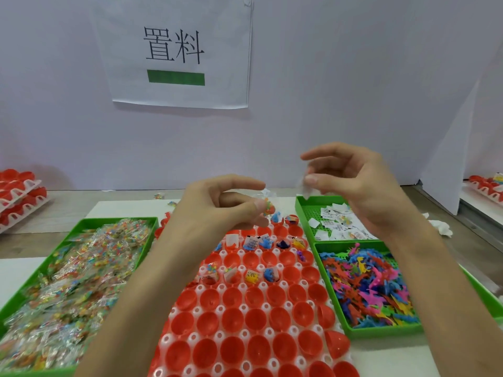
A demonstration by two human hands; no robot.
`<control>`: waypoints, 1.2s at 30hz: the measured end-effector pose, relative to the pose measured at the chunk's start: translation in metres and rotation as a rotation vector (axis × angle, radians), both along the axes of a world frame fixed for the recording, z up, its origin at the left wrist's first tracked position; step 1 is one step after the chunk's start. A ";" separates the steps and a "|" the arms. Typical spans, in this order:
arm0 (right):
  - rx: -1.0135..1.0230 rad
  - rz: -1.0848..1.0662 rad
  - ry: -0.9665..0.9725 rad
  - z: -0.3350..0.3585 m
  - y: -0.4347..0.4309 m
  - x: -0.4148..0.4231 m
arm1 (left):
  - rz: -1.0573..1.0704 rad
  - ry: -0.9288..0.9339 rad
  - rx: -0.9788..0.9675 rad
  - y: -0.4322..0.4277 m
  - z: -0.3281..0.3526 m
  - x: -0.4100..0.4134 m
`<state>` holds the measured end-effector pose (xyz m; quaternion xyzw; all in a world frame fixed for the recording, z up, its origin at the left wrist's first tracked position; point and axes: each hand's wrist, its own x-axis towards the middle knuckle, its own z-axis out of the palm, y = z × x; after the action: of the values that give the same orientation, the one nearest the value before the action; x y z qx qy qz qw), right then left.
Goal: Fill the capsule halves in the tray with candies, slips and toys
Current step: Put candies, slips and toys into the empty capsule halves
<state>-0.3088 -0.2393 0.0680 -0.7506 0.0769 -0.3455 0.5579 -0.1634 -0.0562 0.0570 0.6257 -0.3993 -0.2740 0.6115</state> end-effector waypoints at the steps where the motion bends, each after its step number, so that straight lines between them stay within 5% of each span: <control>1: -0.003 0.050 -0.008 0.003 0.008 0.002 | 0.010 0.010 -0.014 -0.001 0.000 -0.002; 7: -0.027 0.162 -0.033 0.011 0.032 0.007 | 0.060 0.120 -0.117 -0.002 0.001 -0.008; 17: -0.280 -0.156 -0.007 0.004 0.045 0.017 | -0.044 0.069 -0.079 0.002 0.005 -0.006; 25: -0.355 -0.198 0.054 0.000 0.040 0.020 | 0.128 0.049 -0.122 0.000 0.002 -0.006; 27: -0.394 -0.206 0.194 -0.001 0.028 0.016 | 0.140 0.044 -0.119 0.001 0.004 -0.005; 31: -0.655 -0.153 0.785 -0.019 0.005 0.011 | 0.152 0.038 -0.108 0.002 0.007 -0.006; 36: -0.684 -0.180 0.980 -0.045 -0.007 0.019 | 0.136 0.045 -0.103 0.002 0.008 -0.007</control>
<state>-0.2900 -0.2462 0.0231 -0.9498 0.2726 -0.0106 0.1530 -0.1701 -0.0545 0.0650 0.6129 -0.3555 -0.2251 0.6688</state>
